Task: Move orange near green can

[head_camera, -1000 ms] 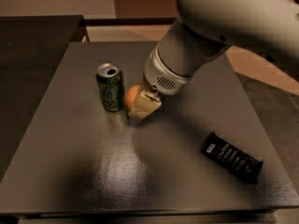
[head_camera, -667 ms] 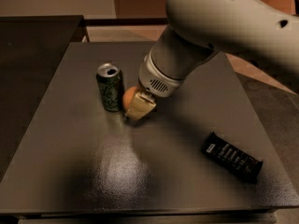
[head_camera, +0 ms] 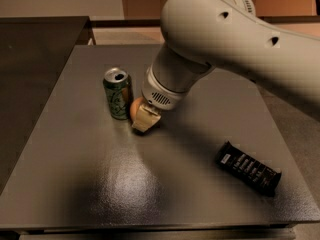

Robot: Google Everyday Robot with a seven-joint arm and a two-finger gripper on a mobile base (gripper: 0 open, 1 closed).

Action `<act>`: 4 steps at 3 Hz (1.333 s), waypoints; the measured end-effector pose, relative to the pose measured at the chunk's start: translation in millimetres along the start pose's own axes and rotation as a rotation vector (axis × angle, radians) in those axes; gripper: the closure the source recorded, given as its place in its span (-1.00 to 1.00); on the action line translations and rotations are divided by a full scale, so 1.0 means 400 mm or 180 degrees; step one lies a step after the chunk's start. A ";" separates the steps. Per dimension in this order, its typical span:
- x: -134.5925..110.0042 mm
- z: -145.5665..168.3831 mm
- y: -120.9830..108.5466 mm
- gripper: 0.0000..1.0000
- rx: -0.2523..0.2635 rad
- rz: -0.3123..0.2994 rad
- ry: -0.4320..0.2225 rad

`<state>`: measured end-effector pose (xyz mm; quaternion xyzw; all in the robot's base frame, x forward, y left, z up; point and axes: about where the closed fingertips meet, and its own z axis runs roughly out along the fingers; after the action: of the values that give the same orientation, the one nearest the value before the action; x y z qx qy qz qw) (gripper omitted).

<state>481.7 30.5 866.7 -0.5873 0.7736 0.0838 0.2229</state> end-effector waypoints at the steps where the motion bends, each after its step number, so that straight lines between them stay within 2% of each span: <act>1: 0.007 0.017 0.002 0.65 0.0073 0.0010 0.0047; 2: 0.013 0.028 0.006 0.19 0.0111 0.0014 0.0048; 4: 0.021 0.040 0.015 -0.77 0.0087 0.0014 0.0016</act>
Offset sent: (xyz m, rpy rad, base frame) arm 0.0003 -0.0009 -0.0207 -0.0217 -0.0319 -0.0325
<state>478.0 31.2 847.9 -0.5827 0.7765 0.0723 0.2288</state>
